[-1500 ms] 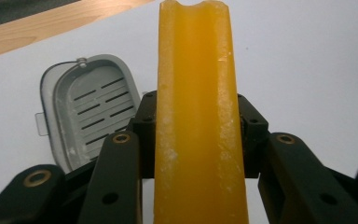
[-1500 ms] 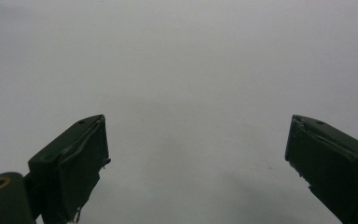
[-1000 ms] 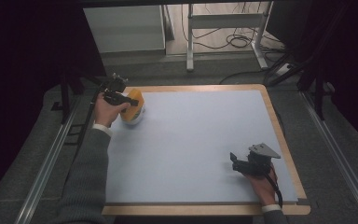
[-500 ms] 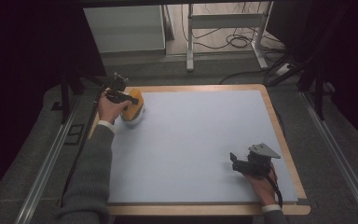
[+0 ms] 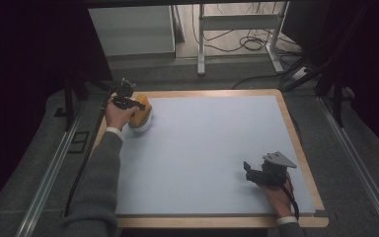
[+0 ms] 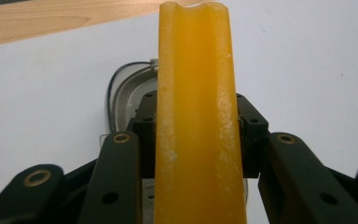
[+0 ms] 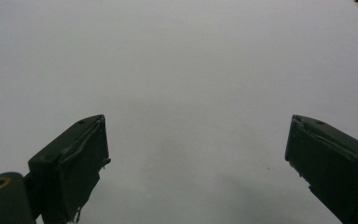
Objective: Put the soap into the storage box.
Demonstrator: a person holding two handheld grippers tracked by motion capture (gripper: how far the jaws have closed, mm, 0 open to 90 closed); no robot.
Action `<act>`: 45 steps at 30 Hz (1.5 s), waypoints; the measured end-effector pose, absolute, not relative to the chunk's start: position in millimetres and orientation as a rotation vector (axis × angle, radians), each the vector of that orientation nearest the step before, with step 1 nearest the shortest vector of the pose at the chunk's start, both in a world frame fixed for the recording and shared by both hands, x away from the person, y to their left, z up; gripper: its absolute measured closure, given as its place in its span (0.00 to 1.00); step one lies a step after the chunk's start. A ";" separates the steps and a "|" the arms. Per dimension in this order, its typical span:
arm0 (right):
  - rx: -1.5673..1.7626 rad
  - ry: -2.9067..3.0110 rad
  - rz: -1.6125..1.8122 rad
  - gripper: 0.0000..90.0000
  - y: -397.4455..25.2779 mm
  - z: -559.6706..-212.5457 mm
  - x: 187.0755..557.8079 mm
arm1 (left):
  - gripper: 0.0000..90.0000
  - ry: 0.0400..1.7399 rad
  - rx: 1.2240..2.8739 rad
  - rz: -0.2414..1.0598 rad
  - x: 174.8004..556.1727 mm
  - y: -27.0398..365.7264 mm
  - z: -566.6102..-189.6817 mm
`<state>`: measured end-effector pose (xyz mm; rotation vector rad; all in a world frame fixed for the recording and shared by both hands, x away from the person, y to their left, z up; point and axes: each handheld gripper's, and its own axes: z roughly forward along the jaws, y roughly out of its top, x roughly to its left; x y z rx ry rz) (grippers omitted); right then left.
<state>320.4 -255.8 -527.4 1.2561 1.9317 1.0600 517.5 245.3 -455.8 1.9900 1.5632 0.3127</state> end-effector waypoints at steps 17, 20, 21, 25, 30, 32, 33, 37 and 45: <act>1.246 1.939 1.050 0.07 -254.3 -527.5 320.2 | 0.27 1.559 2.005 0.501 492.1 255.2 -433.8; 1.245 1.938 1.049 0.07 -254.2 -527.5 320.2 | 0.25 1.535 2.012 0.492 485.6 256.6 -432.1; 1.244 1.938 1.048 0.07 -254.1 -527.5 320.2 | 0.24 1.513 2.005 0.491 479.6 257.4 -430.6; 1.244 1.938 1.045 0.07 -253.8 -527.5 320.2 | 0.24 1.464 2.009 0.511 464.9 257.6 -425.7; 1.240 1.938 1.038 0.07 -253.3 -527.7 320.0 | 0.24 1.380 1.996 0.483 442.5 255.3 -422.2; 1.241 1.939 1.036 0.07 -252.9 -527.7 320.0 | 0.24 1.348 1.997 0.478 432.5 253.1 -423.5; 1.241 1.938 1.037 0.07 -252.9 -527.7 320.0 | 0.24 1.340 1.990 0.474 428.5 252.2 -424.1; 1.241 1.938 1.039 0.07 -253.1 -527.6 319.9 | 0.24 1.292 1.982 0.451 410.9 247.5 -428.2; 1.239 1.938 1.043 0.07 -253.6 -527.5 319.8 | 0.25 1.229 1.982 0.412 376.6 234.2 -447.6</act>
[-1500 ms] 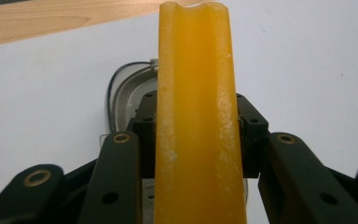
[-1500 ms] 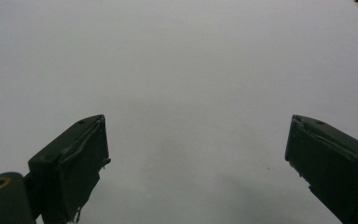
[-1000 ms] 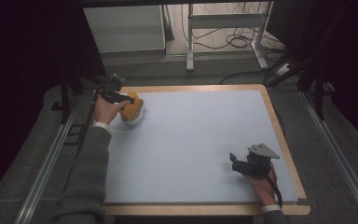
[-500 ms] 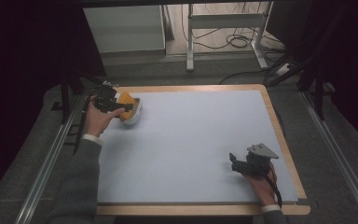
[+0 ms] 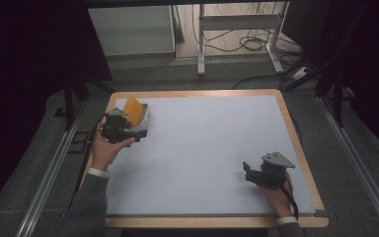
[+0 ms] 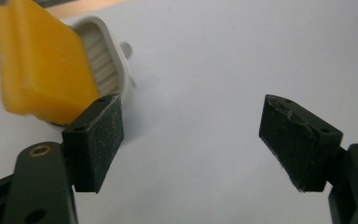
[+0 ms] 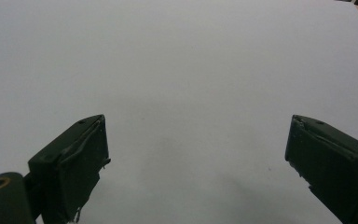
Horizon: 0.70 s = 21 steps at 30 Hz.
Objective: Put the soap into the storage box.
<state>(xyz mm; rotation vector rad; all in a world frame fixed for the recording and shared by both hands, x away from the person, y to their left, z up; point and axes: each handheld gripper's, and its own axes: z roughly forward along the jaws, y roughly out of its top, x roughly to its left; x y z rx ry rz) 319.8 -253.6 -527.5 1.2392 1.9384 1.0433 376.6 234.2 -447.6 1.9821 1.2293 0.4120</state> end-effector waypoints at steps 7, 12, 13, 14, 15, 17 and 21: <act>1.234 1.942 1.053 0.07 -253.8 -527.5 319.6 | 0.27 1.220 2.005 0.362 345.1 227.1 -476.3; 1.234 1.946 1.052 0.07 -253.8 -527.6 319.9 | 0.27 1.232 1.969 0.309 326.8 224.2 -497.9; 1.234 1.946 1.051 0.07 -253.7 -527.6 319.9 | 0.27 1.232 1.969 0.309 326.8 224.2 -497.9; 1.234 1.945 1.050 0.07 -253.6 -527.6 319.8 | 0.27 1.237 1.970 0.303 322.9 223.8 -503.7; 1.234 1.945 1.050 0.07 -253.6 -527.6 319.8 | 0.27 1.237 1.970 0.303 322.9 223.8 -503.7; 1.234 1.945 1.049 0.07 -253.6 -527.6 319.8 | 0.27 1.241 1.964 0.287 320.1 224.1 -509.4; 1.235 1.949 1.048 0.07 -253.4 -527.7 320.1 | 0.27 1.242 1.958 0.267 320.5 225.4 -515.7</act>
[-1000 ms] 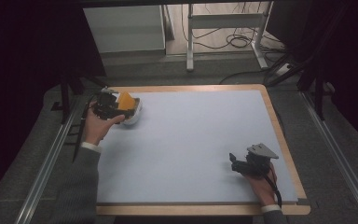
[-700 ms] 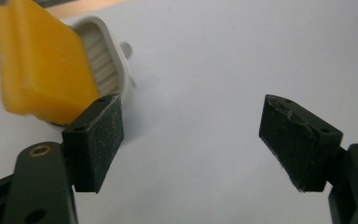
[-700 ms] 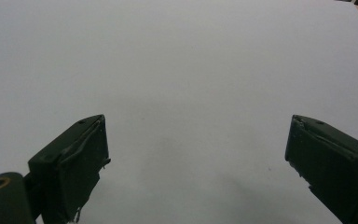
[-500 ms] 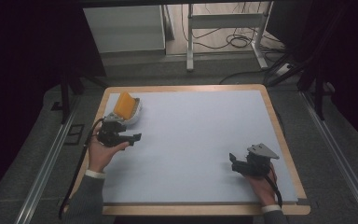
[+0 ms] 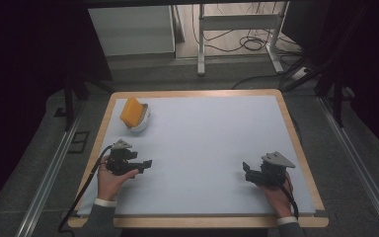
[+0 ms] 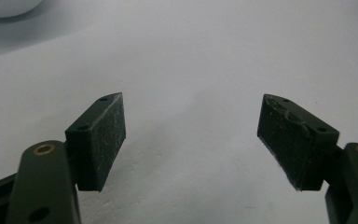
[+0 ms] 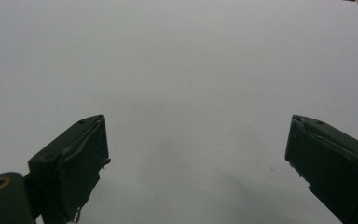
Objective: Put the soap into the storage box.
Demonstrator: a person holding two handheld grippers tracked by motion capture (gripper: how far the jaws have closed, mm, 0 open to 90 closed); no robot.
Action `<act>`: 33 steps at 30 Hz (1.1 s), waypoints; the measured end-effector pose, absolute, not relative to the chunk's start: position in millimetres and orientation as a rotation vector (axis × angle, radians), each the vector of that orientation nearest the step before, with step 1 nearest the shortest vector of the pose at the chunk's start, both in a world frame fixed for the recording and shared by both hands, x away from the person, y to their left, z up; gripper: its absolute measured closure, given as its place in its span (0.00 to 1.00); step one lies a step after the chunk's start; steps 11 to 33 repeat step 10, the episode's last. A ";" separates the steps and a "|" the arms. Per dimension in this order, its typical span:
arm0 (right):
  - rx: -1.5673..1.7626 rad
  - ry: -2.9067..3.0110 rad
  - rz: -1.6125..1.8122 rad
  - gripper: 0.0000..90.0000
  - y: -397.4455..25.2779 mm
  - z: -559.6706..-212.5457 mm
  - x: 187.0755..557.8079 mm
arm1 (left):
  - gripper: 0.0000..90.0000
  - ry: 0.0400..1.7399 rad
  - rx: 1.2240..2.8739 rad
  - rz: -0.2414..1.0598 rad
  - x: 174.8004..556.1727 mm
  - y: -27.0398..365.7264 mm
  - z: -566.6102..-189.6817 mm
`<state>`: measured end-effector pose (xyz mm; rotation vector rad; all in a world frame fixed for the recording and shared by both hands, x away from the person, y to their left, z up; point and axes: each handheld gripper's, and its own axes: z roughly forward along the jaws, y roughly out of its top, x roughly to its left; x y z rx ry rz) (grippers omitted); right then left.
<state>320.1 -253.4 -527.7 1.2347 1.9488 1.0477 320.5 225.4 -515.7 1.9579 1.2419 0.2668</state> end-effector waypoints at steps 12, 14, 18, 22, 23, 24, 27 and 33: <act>1.233 1.950 1.058 0.07 -254.3 -527.6 320.2 | 0.27 1.230 1.950 0.299 316.3 231.0 -510.7; 1.233 1.950 1.058 0.07 -254.3 -527.6 320.2 | 0.27 1.230 1.950 0.299 316.3 231.0 -510.7; 1.233 1.950 1.058 0.07 -254.3 -527.6 320.2 | 0.27 1.230 1.950 0.299 316.3 231.0 -510.7; 1.233 1.950 1.058 0.07 -254.3 -527.6 320.2 | 0.27 1.230 1.950 0.299 316.3 231.0 -510.7; 1.233 1.950 1.058 0.07 -254.3 -527.6 320.2 | 0.27 1.230 1.950 0.299 316.3 231.0 -510.7; 1.233 1.950 1.058 0.07 -254.3 -527.6 320.2 | 0.27 1.230 1.950 0.299 316.3 231.0 -510.7; 1.233 1.950 1.058 0.07 -254.3 -527.6 320.2 | 0.27 1.230 1.950 0.299 316.3 231.0 -510.7; 1.233 1.950 1.058 0.07 -254.3 -527.6 320.2 | 0.27 1.230 1.950 0.299 316.3 231.0 -510.7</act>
